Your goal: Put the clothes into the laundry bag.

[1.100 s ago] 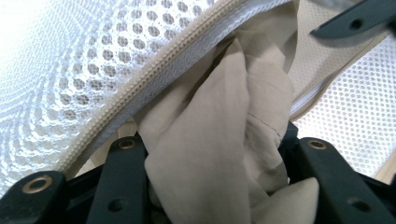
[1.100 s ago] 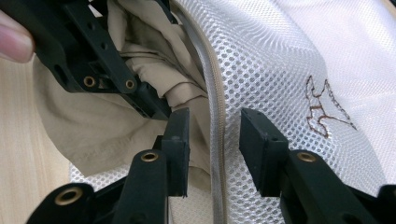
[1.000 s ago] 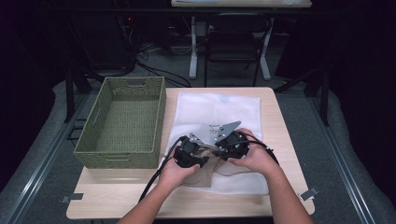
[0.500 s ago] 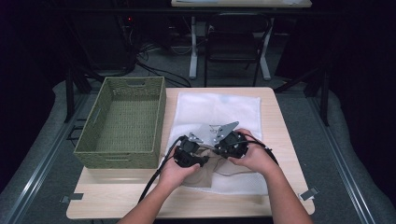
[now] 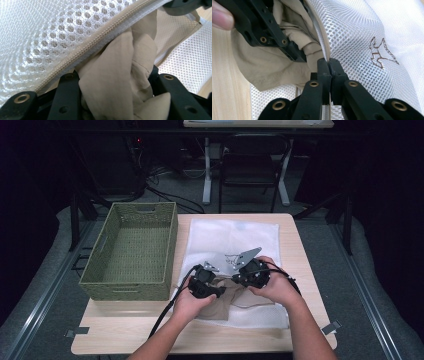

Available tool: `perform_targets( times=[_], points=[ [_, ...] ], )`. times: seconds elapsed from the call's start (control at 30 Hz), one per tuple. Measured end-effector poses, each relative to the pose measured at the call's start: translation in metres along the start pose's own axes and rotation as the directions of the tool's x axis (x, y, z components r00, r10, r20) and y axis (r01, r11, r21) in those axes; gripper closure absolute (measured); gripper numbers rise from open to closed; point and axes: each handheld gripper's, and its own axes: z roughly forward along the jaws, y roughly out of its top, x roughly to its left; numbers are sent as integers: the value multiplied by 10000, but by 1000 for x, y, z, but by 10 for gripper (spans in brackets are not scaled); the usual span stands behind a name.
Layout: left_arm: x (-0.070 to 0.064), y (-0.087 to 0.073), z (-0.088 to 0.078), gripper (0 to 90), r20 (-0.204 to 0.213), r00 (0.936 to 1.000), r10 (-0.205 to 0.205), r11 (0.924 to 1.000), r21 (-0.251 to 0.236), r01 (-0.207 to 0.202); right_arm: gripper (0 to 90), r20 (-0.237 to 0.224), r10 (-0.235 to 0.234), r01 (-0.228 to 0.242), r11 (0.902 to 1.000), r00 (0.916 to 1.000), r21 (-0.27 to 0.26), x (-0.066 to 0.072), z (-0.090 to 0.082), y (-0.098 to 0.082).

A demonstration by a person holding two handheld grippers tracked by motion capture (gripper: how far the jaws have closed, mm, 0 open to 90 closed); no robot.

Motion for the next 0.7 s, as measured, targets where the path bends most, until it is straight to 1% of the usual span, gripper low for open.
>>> perform_targets(
  times=[0.1,0.13,0.2,0.23,0.27,0.3,0.33,0.37,0.43,0.5,0.6,0.7],
  points=[
    [0,2,3,556,-86,10000,-1,10000,-91,0,888,41,-31,31,10000,10000,-34,0,-3,1],
    [0,3,4,550,-55,10000,-8,9999,-140,7,888,72,-55,56,10000,10000,-62,0,-4,1],
    [-1,3,4,526,-98,9999,-95,9998,-196,93,889,119,-53,55,9999,9999,-125,0,-6,1],
    [-1,3,3,498,-129,9998,-135,9997,-212,133,888,131,71,-70,9999,9999,-127,0,-6,0],
    [-2,3,1,471,-98,9998,-154,9997,-170,152,889,197,12,-8,9998,9998,-183,0,-6,0],
    [-2,3,-1,440,-63,9998,-209,9996,-198,208,889,208,58,-54,9998,9998,-200,0,-7,0],
    [-3,3,-3,408,-103,9997,-240,9996,-171,238,889,233,33,-27,9997,9997,-232,-1,-7,0],
    [-4,3,-5,377,-78,9997,-217,9997,-147,216,889,271,44,-37,9996,9996,-275,-1,-7,0],
    [-6,3,-10,342,-2,9999,-171,9998,-93,171,889,296,80,-70,9994,9995,-333,-1,-8,0],
    [-7,2,-15,329,51,10000,-39,10000,-41,39,889,316,108,-96,9993,9994,-366,-2,-9,0],
    [-9,-1,-23,313,72,10000,-20,10000,-83,21,889,355,124,-109,9991,9993,-421,-2,-10,0],
    [-12,-5,-31,305,36,9999,116,9998,-156,-115,889,412,149,-130,9988,9990,-470,-2,-11,0]
  ],
)
